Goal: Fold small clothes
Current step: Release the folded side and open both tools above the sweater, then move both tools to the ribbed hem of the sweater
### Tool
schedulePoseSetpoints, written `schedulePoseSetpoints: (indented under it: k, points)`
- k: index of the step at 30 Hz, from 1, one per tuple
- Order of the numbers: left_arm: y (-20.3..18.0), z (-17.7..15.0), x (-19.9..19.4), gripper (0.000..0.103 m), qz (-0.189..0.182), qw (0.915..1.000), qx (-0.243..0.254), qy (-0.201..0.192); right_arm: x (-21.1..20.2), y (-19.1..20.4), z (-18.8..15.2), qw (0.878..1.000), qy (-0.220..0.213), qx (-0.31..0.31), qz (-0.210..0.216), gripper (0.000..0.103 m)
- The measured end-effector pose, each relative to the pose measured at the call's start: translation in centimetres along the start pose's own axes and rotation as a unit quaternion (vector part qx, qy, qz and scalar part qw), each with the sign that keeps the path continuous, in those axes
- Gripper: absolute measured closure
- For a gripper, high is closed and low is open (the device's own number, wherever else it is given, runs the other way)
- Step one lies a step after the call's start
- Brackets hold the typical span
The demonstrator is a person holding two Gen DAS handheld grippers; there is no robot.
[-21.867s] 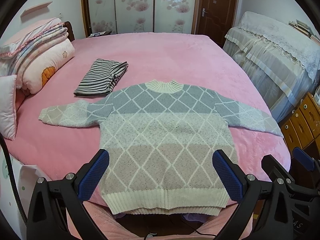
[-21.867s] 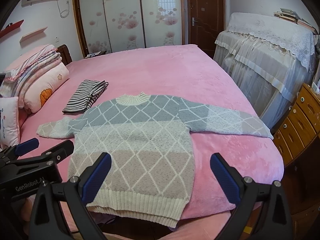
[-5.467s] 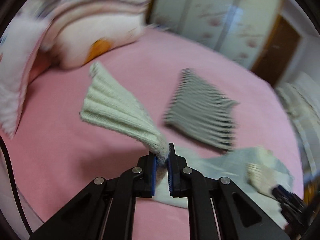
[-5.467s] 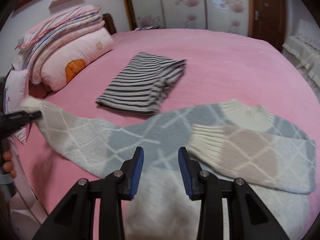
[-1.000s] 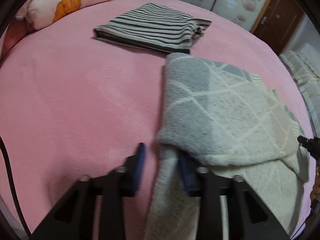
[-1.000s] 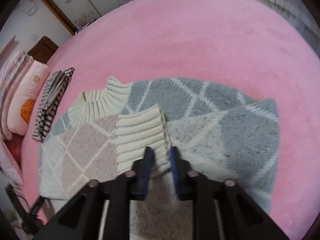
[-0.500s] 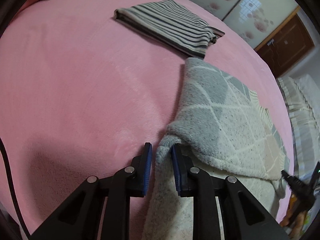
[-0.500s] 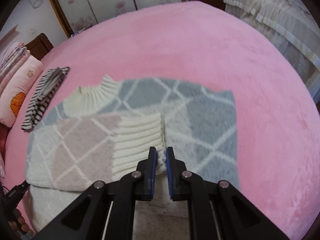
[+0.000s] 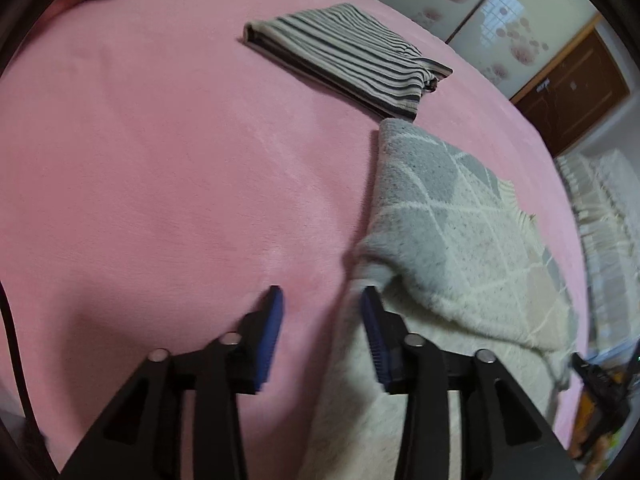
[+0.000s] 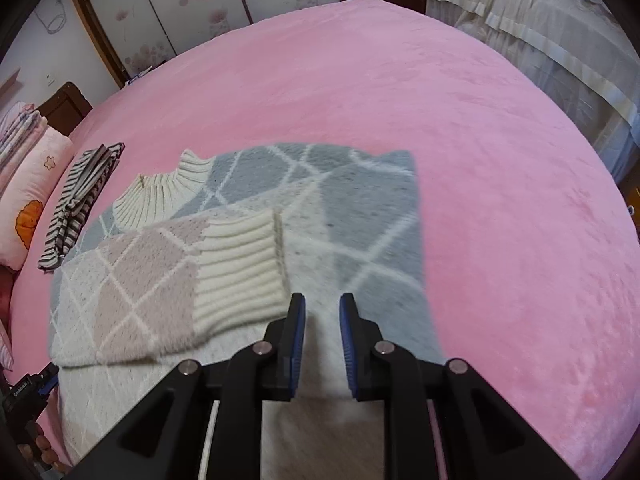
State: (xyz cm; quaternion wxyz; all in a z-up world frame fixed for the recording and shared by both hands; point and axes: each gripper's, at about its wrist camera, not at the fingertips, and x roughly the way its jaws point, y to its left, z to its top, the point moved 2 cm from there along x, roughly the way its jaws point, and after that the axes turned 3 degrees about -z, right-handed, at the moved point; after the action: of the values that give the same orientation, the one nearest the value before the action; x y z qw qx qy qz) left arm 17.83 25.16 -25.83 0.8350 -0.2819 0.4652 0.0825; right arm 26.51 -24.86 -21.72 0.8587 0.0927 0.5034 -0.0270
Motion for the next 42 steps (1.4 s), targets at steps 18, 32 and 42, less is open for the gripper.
schedulePoseSetpoints:
  k: [18,32,42]
  points:
    - [-7.9,-2.2,-12.5,0.016,0.011,0.9857,0.15,-0.076,-13.7,1.0,-4.5,0.995,-0.083,-0.028,0.043,0.08]
    - [-12.0,-8.1,-19.8,0.009,-0.008,0.9699,0.212,-0.119,-21.1,3.2,-11.7,0.988,-0.115,-0.072,0.072,0.064]
    - [-12.0,-12.9,-20.3,0.005,-0.025,0.9556,0.264,-0.128,-23.1,2.9,-16.9,0.981,-0.157,-0.091,0.064,0.058]
